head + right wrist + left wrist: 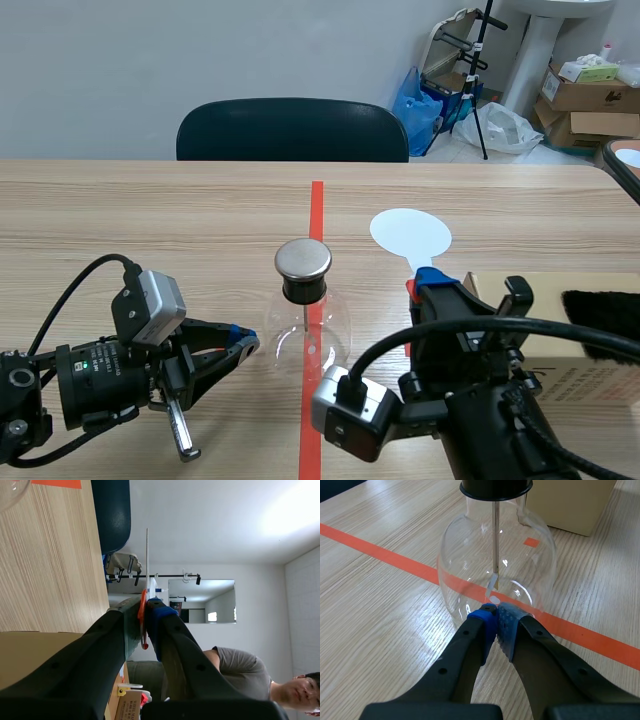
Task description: Do the electroscope experiment
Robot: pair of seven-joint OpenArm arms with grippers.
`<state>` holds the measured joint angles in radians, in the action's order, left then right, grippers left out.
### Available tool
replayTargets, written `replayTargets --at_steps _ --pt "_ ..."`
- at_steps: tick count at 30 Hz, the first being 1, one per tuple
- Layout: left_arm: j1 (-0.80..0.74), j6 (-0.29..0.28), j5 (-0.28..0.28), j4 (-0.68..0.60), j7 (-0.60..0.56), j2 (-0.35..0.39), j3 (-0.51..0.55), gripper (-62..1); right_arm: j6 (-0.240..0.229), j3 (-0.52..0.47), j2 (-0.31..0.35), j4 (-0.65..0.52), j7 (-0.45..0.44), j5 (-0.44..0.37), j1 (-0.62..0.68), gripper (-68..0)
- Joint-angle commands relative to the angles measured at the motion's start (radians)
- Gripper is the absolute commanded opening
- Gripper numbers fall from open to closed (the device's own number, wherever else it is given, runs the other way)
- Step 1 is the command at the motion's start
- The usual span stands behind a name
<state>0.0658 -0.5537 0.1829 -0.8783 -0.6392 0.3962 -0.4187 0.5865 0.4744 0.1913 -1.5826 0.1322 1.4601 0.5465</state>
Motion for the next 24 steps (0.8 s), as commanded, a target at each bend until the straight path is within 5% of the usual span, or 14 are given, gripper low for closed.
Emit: replayTargets --at_steps 1,11,24 --pt "0.001 -0.006 -0.013 -0.016 -0.014 -0.002 0.002 -57.8 0.011 0.002 0.005 -0.008 0.003 0.001 -0.006 -66.5" --pt "0.001 -0.006 -0.013 -0.016 -0.014 -0.002 0.002 -57.8 0.011 0.002 0.005 -0.008 -0.049 0.001 -0.006 -66.5" --pt "0.001 -0.006 -0.013 -0.016 -0.014 -0.002 0.002 -57.8 0.011 0.002 0.005 -0.008 -0.332 0.001 -0.006 -66.5"
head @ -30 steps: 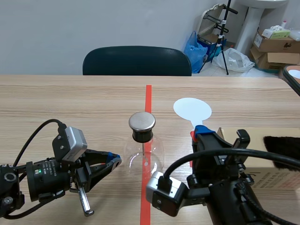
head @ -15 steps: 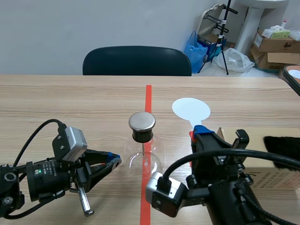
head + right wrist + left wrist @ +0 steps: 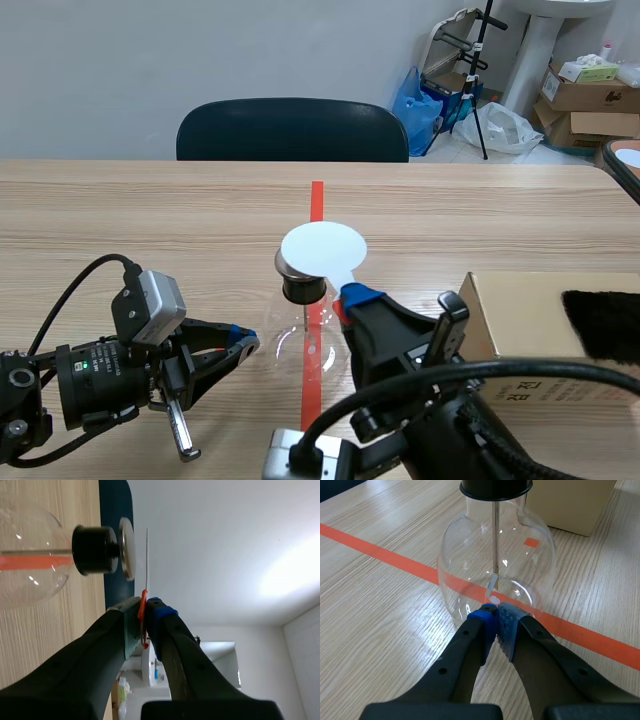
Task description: Do the electroscope experiment
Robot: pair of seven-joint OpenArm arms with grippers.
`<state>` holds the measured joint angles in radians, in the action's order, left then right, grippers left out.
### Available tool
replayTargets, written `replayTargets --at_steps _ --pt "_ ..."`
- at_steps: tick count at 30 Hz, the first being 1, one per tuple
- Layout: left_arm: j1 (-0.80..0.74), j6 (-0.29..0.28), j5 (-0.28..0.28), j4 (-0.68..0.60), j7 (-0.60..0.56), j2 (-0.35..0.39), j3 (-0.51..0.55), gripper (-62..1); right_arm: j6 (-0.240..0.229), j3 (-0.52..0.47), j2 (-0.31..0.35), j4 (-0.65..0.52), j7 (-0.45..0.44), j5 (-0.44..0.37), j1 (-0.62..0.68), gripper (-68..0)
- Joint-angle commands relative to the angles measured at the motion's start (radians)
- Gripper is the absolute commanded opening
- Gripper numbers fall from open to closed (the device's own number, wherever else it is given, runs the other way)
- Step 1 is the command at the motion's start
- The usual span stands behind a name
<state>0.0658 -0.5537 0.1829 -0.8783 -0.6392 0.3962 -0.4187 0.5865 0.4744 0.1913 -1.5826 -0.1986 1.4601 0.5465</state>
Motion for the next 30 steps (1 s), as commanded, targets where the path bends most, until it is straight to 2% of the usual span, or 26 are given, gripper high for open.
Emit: replayTargets --at_steps 1,7,30 --pt "0.001 -0.006 -0.013 -0.016 -0.014 -0.002 0.002 -57.8 0.011 0.002 0.005 -0.008 -0.017 0.001 -0.006 -66.5" --pt "0.001 -0.006 -0.013 -0.016 -0.014 -0.002 0.002 -57.8 0.011 0.002 0.005 -0.008 -0.076 0.001 -0.006 -66.5" --pt "0.001 -0.006 -0.013 -0.016 -0.014 -0.002 0.002 -57.8 0.011 0.002 0.005 -0.008 -0.077 0.001 -0.006 -66.5"
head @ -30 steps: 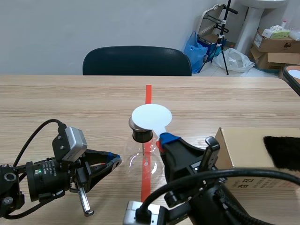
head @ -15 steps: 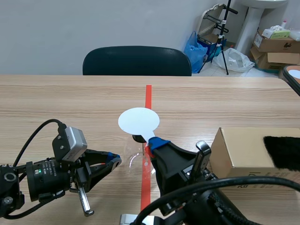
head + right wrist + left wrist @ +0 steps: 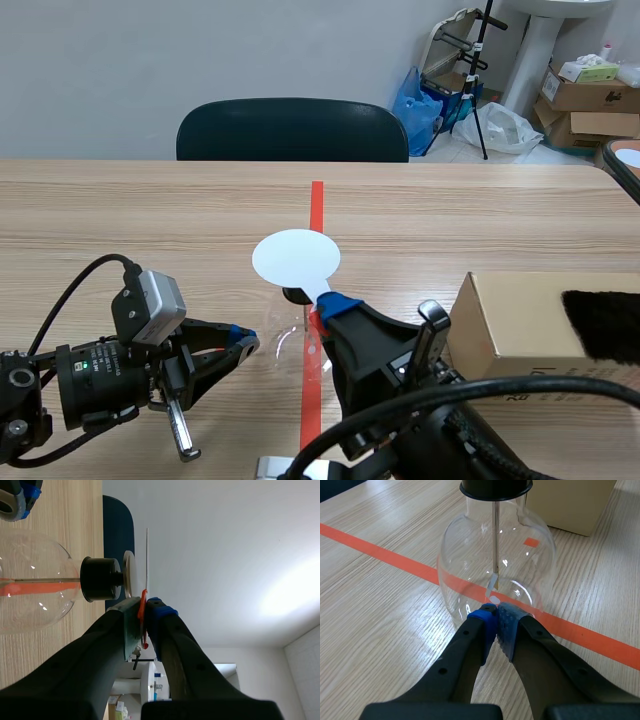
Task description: Do the electroscope experiment
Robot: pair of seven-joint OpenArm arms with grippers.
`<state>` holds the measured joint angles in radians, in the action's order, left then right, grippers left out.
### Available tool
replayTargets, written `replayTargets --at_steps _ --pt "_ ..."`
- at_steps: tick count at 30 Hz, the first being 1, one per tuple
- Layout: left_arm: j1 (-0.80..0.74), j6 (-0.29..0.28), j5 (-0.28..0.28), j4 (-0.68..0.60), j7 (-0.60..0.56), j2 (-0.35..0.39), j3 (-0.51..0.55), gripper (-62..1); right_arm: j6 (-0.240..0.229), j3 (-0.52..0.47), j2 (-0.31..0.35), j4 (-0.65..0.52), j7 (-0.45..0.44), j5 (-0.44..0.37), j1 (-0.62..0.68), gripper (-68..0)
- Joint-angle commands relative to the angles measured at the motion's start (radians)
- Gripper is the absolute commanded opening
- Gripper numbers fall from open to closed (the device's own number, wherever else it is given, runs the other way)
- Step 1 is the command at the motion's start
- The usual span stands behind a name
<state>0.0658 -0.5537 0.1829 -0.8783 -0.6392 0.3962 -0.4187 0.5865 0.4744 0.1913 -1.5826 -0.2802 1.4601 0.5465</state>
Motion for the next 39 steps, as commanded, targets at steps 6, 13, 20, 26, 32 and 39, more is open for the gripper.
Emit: replayTargets --at_steps 6,13,20,26,32,39 --pt "0.001 -0.006 -0.013 -0.016 -0.014 -0.002 0.002 -57.8 0.011 0.002 0.005 -0.008 0.005 0.001 -0.006 -66.5" --pt "0.001 -0.006 -0.013 -0.016 -0.014 -0.002 0.002 -57.8 0.011 0.002 0.005 -0.008 0.043 0.001 -0.006 -66.5" --pt "0.001 -0.006 -0.013 -0.016 -0.014 -0.002 0.002 -57.8 0.011 0.002 0.005 -0.008 0.231 0.001 -0.006 -66.5" --pt "0.001 -0.006 -0.013 -0.016 -0.014 -0.002 0.002 -57.8 0.011 0.002 0.005 -0.008 0.461 0.001 -0.006 -66.5" --pt "0.001 -0.006 -0.013 -0.016 -0.014 -0.002 0.002 -57.8 0.011 0.002 0.005 -0.008 0.651 0.001 -0.006 -66.5" --pt "0.001 -0.006 -0.013 -0.016 -0.014 -0.002 0.002 -57.8 0.011 0.002 0.005 -0.008 0.768 0.001 -0.006 -66.5"
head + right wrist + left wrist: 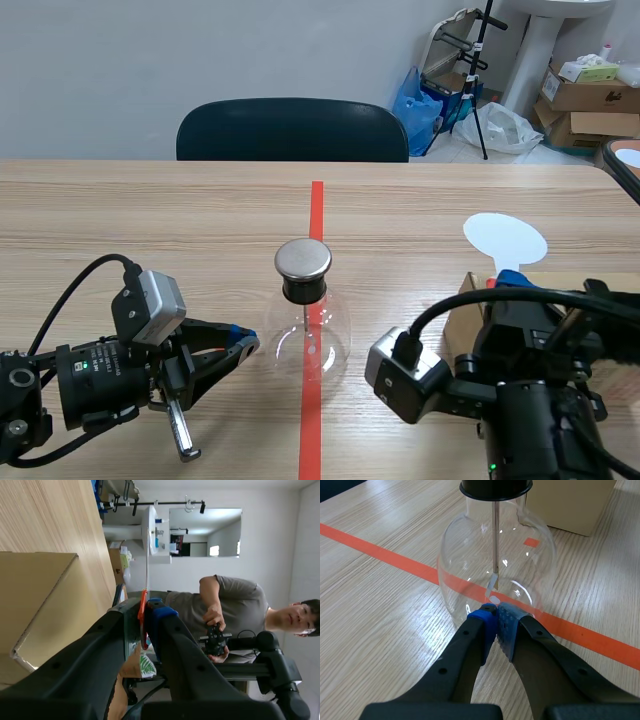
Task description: Do the electroscope experiment
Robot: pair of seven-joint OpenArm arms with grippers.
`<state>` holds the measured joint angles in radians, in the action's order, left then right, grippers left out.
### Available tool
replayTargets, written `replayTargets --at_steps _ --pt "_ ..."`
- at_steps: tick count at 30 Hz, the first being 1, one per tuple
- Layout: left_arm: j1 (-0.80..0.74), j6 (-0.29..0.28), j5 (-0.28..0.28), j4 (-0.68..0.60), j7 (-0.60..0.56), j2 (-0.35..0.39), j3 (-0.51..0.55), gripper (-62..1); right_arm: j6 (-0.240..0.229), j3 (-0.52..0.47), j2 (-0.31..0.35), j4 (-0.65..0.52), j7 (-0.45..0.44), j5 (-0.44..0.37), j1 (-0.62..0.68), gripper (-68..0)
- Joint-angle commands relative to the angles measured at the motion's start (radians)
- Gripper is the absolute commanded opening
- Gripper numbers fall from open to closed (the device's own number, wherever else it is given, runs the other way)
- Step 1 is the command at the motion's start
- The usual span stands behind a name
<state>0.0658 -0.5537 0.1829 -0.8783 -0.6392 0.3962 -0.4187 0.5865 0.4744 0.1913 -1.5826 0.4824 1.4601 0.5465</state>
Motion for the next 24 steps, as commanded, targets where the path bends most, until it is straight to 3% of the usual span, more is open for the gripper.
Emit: replayTargets --at_steps 1,12,18,24 --pt "0.001 -0.006 -0.013 -0.016 -0.014 -0.002 0.002 -57.8 0.011 0.002 0.005 -0.008 0.014 0.001 -0.006 -66.5" --pt "0.001 -0.006 -0.013 -0.016 -0.014 -0.002 0.002 -57.8 0.011 0.002 0.005 -0.008 0.003 0.001 -0.006 -66.5" --pt "0.001 -0.006 -0.013 -0.016 -0.014 -0.002 0.002 -57.8 0.011 0.002 0.005 -0.008 -0.119 0.001 -0.006 -66.5" --pt "0.001 -0.006 -0.013 -0.016 -0.014 -0.002 0.002 -57.8 0.011 0.002 0.005 -0.008 -0.297 0.001 -0.006 -66.5"
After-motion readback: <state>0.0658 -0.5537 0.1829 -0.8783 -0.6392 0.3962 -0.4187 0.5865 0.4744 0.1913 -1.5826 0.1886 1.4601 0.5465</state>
